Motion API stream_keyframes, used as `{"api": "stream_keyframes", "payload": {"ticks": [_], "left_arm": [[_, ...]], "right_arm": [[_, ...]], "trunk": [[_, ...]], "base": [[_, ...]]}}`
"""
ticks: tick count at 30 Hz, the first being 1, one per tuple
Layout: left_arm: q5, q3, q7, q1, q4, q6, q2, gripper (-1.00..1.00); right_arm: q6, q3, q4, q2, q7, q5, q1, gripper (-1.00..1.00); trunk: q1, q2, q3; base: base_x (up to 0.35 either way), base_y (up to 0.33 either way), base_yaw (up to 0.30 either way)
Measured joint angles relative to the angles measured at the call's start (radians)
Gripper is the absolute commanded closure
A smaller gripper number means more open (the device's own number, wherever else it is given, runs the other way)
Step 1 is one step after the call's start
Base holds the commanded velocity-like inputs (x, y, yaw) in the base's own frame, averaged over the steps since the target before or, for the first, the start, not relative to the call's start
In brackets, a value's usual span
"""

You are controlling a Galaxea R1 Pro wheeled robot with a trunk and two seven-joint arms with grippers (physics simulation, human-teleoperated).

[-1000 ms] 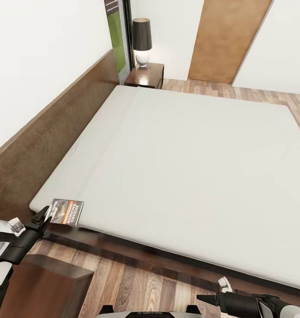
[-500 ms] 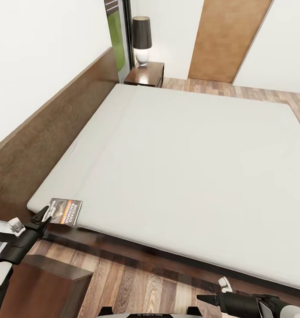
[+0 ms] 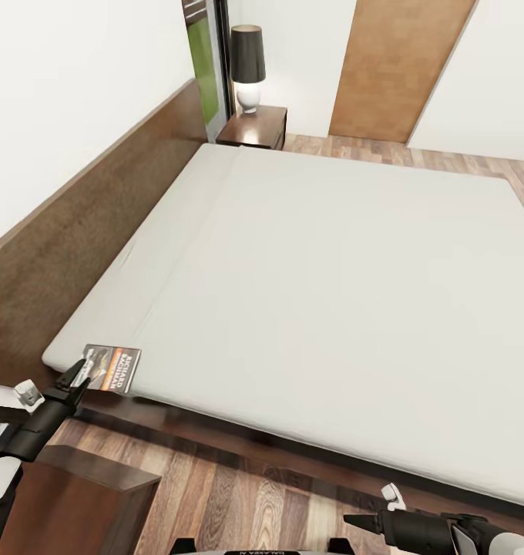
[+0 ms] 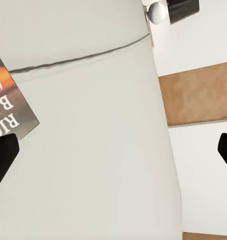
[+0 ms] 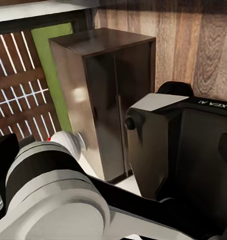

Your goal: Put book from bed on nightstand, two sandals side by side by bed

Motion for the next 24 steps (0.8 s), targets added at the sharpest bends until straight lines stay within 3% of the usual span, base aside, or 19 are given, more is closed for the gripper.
{"api": "stream_keyframes", "payload": {"ticks": [3, 24], "left_arm": [[0.0, 0.0, -0.001, 0.0, 0.0, 0.001, 0.0, -1.0], [0.0, 0.0, 0.002, 0.0, 0.0, -0.001, -0.002, -1.0]], "right_arm": [[0.0, 0.0, 0.0, 0.0, -0.001, 0.0, 0.0, -1.0], [0.0, 0.0, 0.0, 0.0, 0.0, 0.0, 0.0, -1.0]], "trunk": [[0.012, -0.021, -0.009], [0.012, -0.021, -0.01]], "base": [[0.0, 0.0, 0.0], [-0.024, 0.0, 0.0]]}}
